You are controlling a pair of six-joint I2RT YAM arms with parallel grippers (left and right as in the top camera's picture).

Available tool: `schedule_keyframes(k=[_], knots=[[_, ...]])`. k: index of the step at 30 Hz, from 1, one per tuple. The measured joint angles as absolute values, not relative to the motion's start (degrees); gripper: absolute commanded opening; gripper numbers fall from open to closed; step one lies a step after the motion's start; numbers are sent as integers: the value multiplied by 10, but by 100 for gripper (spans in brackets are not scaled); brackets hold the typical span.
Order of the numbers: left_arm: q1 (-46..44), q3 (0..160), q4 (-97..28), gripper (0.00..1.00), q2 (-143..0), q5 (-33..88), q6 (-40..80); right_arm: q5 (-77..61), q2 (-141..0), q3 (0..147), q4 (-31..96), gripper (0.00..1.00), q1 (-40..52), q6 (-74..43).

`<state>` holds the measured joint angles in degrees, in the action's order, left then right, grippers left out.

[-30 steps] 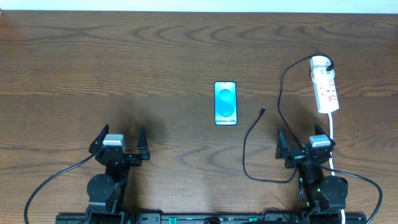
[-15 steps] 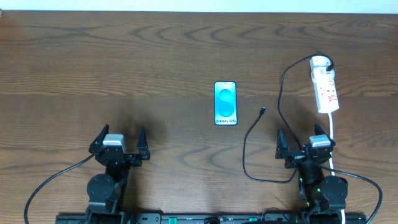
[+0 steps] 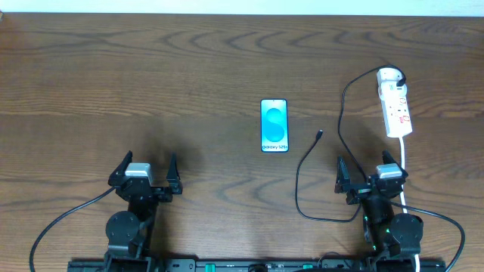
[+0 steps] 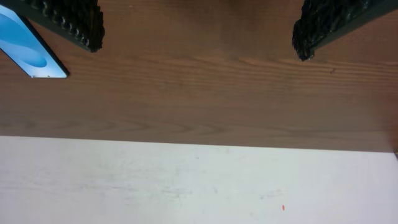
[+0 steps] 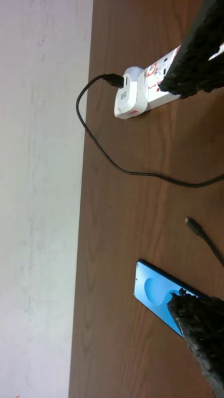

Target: Plug charger to phone and switch on socket

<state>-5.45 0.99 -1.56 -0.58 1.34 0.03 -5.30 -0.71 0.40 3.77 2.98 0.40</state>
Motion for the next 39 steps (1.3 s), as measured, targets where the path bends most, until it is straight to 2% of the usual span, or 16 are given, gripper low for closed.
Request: schedule_keyframes(k=[10, 19, 23, 27, 31, 34, 39], knots=[[-55, 9, 5, 98, -6, 13, 0, -53, -7, 4, 38, 99, 30, 4], [-54, 4, 233, 98, -6, 13, -27, -53, -7, 4, 37, 99, 30, 4], [-54, 11, 270, 98, -10, 13, -42, -53, -7, 4, 37, 99, 30, 4], [-54, 85, 198, 98, -58, 13, -45, -53, -7, 4, 37, 99, 30, 4], [-54, 288, -32, 98, -204, 12, -45, -52, -7, 4, 37, 99, 30, 4], [-54, 436, -148, 98, -326, 28, -45, -51, -7, 4, 38, 99, 30, 3], [-54, 559, -207, 98, -460, 90, -44, -51, -7, 4, 38, 99, 30, 3]])
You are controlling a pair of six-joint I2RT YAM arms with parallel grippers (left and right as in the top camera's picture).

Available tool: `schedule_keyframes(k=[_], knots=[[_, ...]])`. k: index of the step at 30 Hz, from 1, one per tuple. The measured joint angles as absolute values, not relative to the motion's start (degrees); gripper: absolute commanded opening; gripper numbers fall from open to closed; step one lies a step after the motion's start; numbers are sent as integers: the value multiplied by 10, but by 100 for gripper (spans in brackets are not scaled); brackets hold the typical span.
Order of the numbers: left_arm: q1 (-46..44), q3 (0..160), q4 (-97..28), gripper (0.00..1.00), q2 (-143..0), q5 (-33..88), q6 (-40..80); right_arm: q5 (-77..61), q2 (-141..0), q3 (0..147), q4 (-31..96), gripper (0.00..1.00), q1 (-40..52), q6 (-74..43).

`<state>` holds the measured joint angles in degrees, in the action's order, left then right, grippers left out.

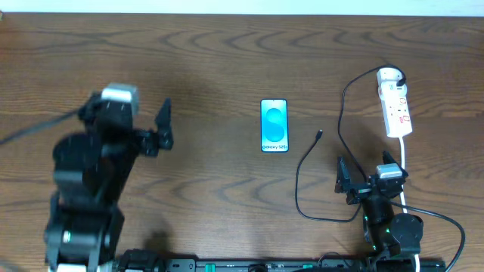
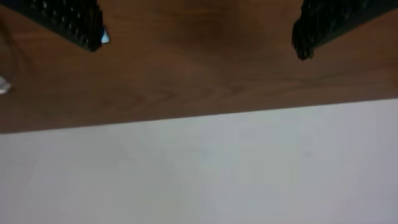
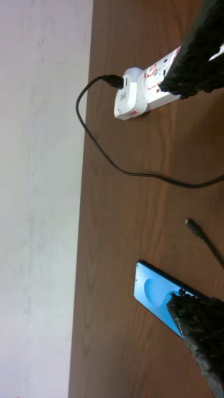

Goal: Plug charger to phone and switch on socket
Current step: 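Reach the left gripper forward over the blue smartphone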

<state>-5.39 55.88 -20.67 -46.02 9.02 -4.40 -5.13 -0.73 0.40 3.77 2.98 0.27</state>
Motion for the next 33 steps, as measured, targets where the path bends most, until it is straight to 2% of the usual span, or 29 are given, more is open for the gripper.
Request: schedule_keyframes(k=[4, 8, 16, 20, 28, 33], knots=[[-54, 563, -164, 98, -537, 140, -13, -51, -7, 4, 38, 99, 30, 3], [-61, 603, -197, 98, -628, 164, 35, -51, -7, 4, 37, 99, 30, 3], [-117, 904, -482, 98, -892, 176, 73, -51, -7, 4, 38, 99, 30, 3], [-156, 1089, -609, 98, -1037, 131, 83, -51, -8, 4, 38, 99, 30, 3], [-222, 1132, -595, 98, -1138, 138, 97, -51, -8, 4, 38, 99, 30, 3], [-257, 1132, -602, 98, -1171, 145, 155, -51, -8, 4, 38, 99, 30, 3]])
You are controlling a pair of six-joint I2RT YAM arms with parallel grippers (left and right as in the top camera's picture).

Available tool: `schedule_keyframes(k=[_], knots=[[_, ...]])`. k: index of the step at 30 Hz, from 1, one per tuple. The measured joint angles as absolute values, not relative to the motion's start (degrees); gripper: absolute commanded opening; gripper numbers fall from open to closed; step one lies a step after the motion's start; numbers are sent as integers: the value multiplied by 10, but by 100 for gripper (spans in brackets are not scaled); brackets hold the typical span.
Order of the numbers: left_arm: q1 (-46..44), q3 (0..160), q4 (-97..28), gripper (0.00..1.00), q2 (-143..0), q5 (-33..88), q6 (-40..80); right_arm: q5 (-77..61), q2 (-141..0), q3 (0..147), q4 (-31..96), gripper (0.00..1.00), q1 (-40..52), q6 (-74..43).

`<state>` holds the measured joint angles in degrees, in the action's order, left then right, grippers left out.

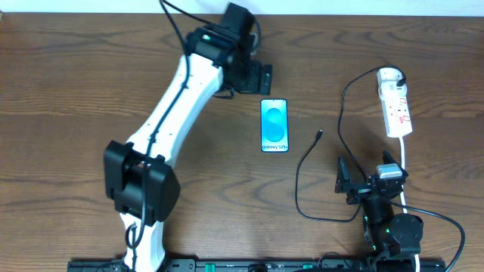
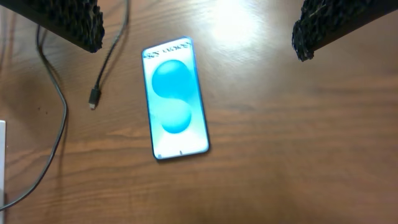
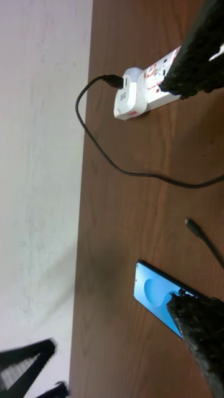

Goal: Plug charger to phone and switch on socket
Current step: 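Reach the left gripper forward over the blue smartphone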

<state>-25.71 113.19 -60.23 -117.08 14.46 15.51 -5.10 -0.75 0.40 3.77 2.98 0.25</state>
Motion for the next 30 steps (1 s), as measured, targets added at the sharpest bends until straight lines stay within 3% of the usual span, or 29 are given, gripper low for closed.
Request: schedule_keyframes(k=[12, 30], knots=[[-317, 1132, -602, 98, -1224, 90, 269, -51, -8, 4, 38, 99, 30, 3], [-375, 1132, -554, 98, -1326, 26, 339, -51, -8, 4, 38, 99, 30, 3]])
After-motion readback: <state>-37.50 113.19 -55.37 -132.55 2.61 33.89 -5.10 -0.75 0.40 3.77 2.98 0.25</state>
